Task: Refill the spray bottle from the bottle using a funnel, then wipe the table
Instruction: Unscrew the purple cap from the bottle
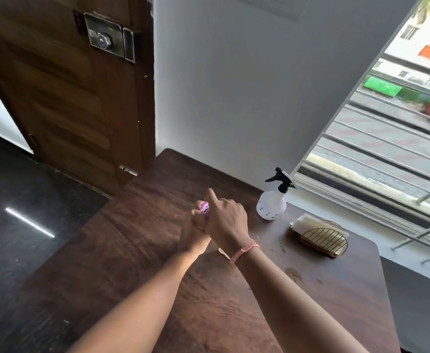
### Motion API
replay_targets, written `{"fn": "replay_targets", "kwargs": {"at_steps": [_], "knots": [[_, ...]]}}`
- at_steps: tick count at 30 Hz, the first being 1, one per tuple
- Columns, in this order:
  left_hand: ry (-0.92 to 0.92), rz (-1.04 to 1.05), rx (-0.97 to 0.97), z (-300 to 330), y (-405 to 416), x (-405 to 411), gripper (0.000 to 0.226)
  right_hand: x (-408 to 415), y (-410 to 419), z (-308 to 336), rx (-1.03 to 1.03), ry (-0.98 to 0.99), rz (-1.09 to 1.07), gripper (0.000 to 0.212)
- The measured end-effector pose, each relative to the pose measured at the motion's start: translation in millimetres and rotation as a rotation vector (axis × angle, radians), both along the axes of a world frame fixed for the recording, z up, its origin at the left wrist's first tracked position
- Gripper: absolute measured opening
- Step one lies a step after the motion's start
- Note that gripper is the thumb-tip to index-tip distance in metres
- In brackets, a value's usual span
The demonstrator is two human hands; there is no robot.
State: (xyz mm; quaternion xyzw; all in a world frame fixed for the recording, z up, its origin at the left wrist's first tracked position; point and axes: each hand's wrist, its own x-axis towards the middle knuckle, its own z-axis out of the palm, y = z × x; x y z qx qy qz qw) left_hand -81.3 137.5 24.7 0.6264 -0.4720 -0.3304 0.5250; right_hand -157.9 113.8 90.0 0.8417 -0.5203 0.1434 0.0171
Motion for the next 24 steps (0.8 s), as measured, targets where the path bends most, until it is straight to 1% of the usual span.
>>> {"fn": "replay_targets", "kwargs": {"at_steps": [2,4,5,8,9,10,11,12,13,14,15,16,18,21,23,24], "knots": [[-0.053,0.004,-0.034,10,2,1,0.02,1,0,-2,-0.014,0.002,0.001,0.041],[0.006,-0.031,-0.054,18,4,2,0.031,-2,0,-1,-0.009,0.008,0.025,0.042],[0.024,-0.047,-0.045,15,4,3,0.037,-5,-2,1,0.015,0.017,0.065,0.043],[0.117,-0.103,-0.036,12,3,10,0.049,-22,-6,15,0.138,0.035,0.282,0.04],[0.124,-0.118,-0.026,5,1,14,0.05,-30,-7,17,0.165,0.041,0.302,0.045],[0.129,-0.127,-0.014,3,-1,15,0.049,-39,-9,16,0.185,0.009,0.265,0.052],[0.117,-0.126,0.003,-1,-1,15,0.048,-49,-12,14,0.194,-0.063,0.183,0.056],[0.112,-0.111,0.02,-4,0,15,0.049,-58,-15,12,0.197,-0.17,0.071,0.054],[0.12,-0.107,0.022,-6,1,13,0.05,-67,-18,12,0.194,-0.276,-0.057,0.048],[0.137,-0.108,0.027,-6,2,11,0.051,-73,-21,14,0.18,-0.338,-0.168,0.042],[0.129,-0.102,0.024,-6,2,10,0.052,-75,-22,16,0.145,-0.32,-0.232,0.042],[0.114,-0.089,0.022,-5,2,10,0.05,-73,-21,20,0.113,-0.268,-0.234,0.048],[0.1,-0.085,-0.037,-5,1,10,0.042,-53,-9,28,0.091,-0.193,-0.146,0.06],[0.157,-0.089,-0.106,-5,0,6,0.032,-18,10,26,0.106,-0.098,-0.064,0.073],[0.19,-0.08,-0.088,-5,1,4,0.03,-13,12,20,0.125,-0.03,-0.048,0.072],[0.222,-0.081,-0.083,-8,0,4,0.036,-18,9,19,0.151,-0.023,-0.058,0.07]]}}
